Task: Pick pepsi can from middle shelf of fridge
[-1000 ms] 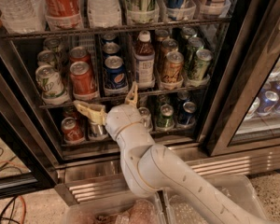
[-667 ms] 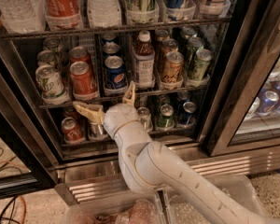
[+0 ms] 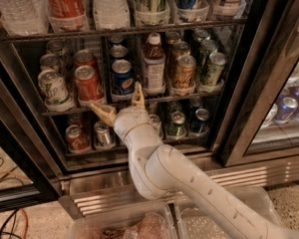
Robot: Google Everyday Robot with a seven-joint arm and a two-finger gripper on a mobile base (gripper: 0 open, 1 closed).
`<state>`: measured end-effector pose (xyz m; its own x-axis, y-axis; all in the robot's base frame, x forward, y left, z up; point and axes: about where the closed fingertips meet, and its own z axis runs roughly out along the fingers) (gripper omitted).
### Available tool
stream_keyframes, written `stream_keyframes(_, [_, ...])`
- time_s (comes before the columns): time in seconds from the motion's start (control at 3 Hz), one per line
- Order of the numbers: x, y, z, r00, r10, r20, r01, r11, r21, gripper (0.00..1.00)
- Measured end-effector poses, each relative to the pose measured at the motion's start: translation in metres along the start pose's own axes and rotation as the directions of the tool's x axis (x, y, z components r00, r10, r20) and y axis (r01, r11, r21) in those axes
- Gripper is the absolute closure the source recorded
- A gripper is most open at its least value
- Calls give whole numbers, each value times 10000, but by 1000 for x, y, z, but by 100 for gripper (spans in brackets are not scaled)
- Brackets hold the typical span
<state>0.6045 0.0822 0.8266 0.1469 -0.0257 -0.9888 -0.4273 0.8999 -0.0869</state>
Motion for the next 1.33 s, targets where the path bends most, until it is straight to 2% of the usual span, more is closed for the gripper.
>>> stream_keyframes(0.33, [-2,-5,3,9998,-180,46,180,9997,178,22])
stream_keyframes(0.67, [-4,-14,5,9997,-226,71,222,9984,525,21])
stream_keyframes(1.0, [-3,-29,5,9999,16,110,-28,9936,1128,20])
stream_keyframes(1.33, [-4,-33,7,9997,186,165,-207,9904,1365,20])
